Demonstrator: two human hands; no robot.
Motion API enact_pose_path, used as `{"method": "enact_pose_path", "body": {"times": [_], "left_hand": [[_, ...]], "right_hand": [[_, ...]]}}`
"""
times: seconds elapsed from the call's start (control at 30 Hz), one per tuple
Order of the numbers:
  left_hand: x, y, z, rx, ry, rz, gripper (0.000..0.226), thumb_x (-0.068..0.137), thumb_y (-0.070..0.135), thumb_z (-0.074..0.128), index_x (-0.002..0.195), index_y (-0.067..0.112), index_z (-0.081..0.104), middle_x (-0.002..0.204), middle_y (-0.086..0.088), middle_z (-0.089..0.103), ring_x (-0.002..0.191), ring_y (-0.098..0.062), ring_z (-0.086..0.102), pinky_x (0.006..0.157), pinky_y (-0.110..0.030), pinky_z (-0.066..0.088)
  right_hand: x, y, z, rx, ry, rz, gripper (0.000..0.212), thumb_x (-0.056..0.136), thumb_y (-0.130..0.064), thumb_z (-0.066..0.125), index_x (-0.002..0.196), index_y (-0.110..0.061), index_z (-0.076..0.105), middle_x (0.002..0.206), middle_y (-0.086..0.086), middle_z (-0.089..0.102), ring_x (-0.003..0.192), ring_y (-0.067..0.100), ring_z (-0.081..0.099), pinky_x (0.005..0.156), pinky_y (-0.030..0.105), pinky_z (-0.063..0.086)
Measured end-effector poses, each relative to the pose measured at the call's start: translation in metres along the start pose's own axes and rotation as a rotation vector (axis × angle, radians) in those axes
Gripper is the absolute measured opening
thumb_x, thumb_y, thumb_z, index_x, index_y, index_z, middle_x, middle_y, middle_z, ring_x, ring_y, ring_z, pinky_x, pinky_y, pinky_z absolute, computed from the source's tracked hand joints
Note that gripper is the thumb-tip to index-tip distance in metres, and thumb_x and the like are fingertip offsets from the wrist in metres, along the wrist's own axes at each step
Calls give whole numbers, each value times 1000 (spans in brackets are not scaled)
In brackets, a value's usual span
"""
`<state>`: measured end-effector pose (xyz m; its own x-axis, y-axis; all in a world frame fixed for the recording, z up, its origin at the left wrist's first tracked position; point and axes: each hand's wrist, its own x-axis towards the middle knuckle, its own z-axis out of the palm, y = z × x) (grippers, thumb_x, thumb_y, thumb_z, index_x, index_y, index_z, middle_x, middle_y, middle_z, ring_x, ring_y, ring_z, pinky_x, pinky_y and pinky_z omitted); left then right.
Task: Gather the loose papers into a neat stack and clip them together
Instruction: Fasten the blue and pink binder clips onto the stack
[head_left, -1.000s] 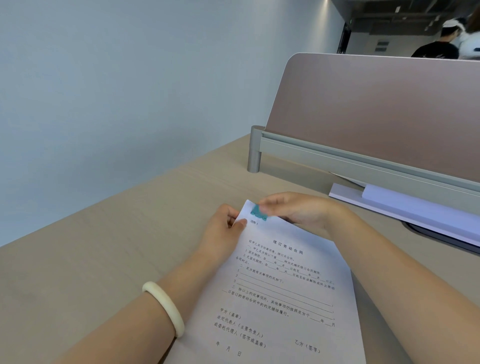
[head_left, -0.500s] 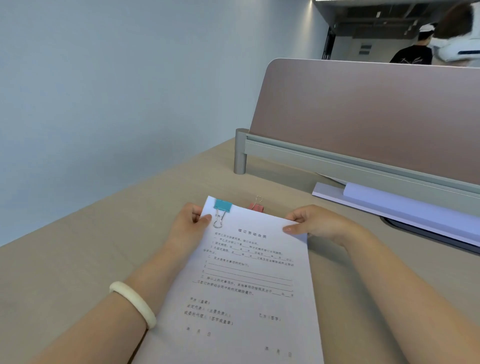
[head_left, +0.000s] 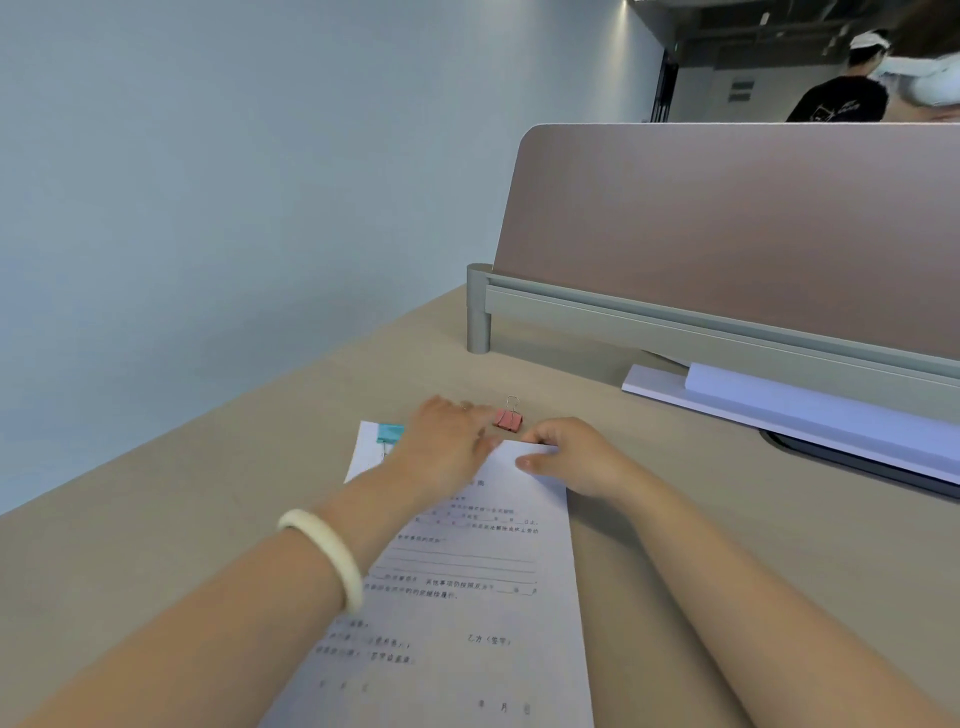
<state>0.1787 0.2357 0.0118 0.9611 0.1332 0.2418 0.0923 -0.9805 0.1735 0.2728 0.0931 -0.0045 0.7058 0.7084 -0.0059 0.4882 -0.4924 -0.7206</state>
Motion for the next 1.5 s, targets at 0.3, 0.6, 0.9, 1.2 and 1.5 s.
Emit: {"method": "enact_pose_path", "body": {"times": [0.3, 0.6, 0.9, 1.2, 1.5], "left_hand": [[9, -11, 37, -127, 8, -111, 20, 98, 33, 37, 93, 23, 54, 79, 5, 54, 87, -19, 49, 90, -31, 26], [13, -15, 47, -168, 107, -98, 13, 96, 36, 43, 86, 29, 47, 77, 10, 52, 82, -13, 41, 72, -29, 13], [13, -13, 47, -152, 136, -91, 24, 96, 37, 43, 97, 18, 58, 83, 5, 60, 94, -19, 52, 78, -27, 17], [12, -14, 45, -160, 123, -89, 17, 96, 36, 42, 84, 25, 42, 62, 17, 38, 82, -13, 41, 79, -26, 17], [10, -12, 43, -103, 150, -84, 26, 96, 37, 43, 99, 16, 57, 80, 10, 48, 82, -13, 39, 84, -28, 21]], "right_hand": [[2, 11, -13, 71, -23, 26, 12, 83, -15, 70, 72, -18, 65, 72, -5, 61, 58, 0, 52, 58, 14, 41], [52, 13, -20, 91, 222, 97, 26, 84, -30, 69, 97, -7, 71, 82, -4, 60, 73, 9, 52, 69, 22, 38], [69, 7, -5, 158, 204, 56, 19, 85, -14, 68, 66, -12, 65, 60, -11, 64, 61, 4, 57, 64, 21, 43], [18, 10, -36, 462, 119, 68, 10, 88, -9, 65, 98, -7, 64, 90, 4, 68, 76, 10, 65, 76, 17, 55], [23, 5, -28, 557, 12, 163, 15, 85, -4, 67, 98, -10, 68, 100, 15, 68, 85, 25, 67, 80, 22, 57]]}}
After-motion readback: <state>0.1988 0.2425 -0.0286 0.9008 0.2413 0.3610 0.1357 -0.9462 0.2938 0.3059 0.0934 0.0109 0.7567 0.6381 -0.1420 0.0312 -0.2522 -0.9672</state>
